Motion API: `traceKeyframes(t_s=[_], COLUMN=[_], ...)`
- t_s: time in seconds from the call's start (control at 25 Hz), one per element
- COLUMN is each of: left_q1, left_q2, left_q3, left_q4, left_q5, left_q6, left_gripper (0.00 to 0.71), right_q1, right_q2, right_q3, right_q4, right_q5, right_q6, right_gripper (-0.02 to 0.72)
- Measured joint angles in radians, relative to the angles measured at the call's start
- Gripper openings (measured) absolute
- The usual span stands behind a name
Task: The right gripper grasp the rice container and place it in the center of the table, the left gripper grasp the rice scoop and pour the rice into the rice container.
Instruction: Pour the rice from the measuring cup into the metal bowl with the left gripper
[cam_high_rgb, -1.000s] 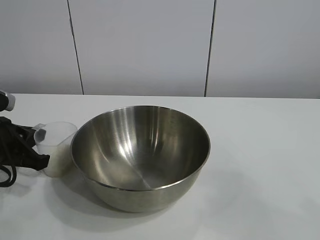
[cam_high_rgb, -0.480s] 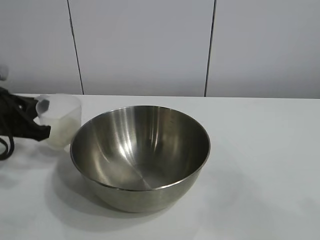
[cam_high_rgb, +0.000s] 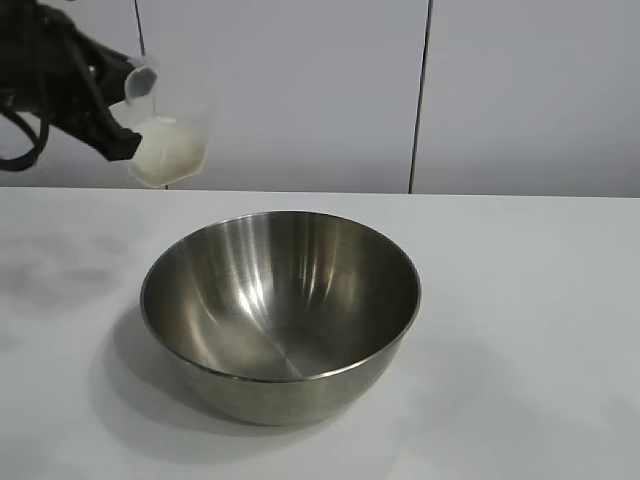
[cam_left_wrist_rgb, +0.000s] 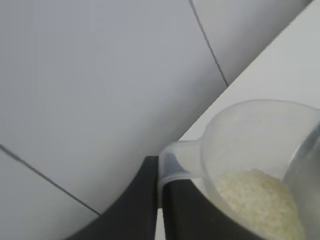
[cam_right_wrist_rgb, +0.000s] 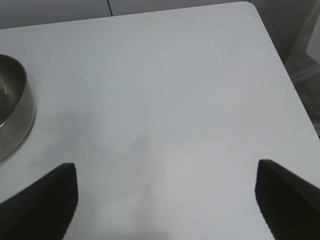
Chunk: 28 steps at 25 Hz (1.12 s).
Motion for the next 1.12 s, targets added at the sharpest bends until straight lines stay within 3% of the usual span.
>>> traceKeyframes(t_s=[0.2, 0.4, 0.6, 0.84, 1.12], left_q1=[-0.166, -0.245, -0.267, -0.267, -0.267], left_q2=[0.013, 0.064, 0.122, 0.139, 0.139], left_q3=[-0.055, -0.055, -0.055, -0.055, -0.056], left_q4=[0.003, 0.044, 0.101, 0.116, 0.194], left_q5=[0.139, 0.152, 0.099, 0.036, 0.05], left_q6=[0.304, 0.694, 0.984, 1.121, 1.36], left_gripper=[0.009, 0.009, 0.009, 0.009, 0.009], right_q1=[0.0, 0.0, 0.0, 0.0, 0.039], right_q2=[0.0, 0.0, 0.0, 0.0, 0.0], right_q3=[0.0, 0.0, 0.0, 0.0, 0.0], right_q4=[0.0, 0.0, 0.0, 0.0, 0.0], right_q5=[0.0, 0.0, 0.0, 0.0, 0.0], right_q6=[0.0, 0.0, 0.0, 0.0, 0.0], right_gripper=[0.66, 0.66, 0.66, 0.66, 0.66])
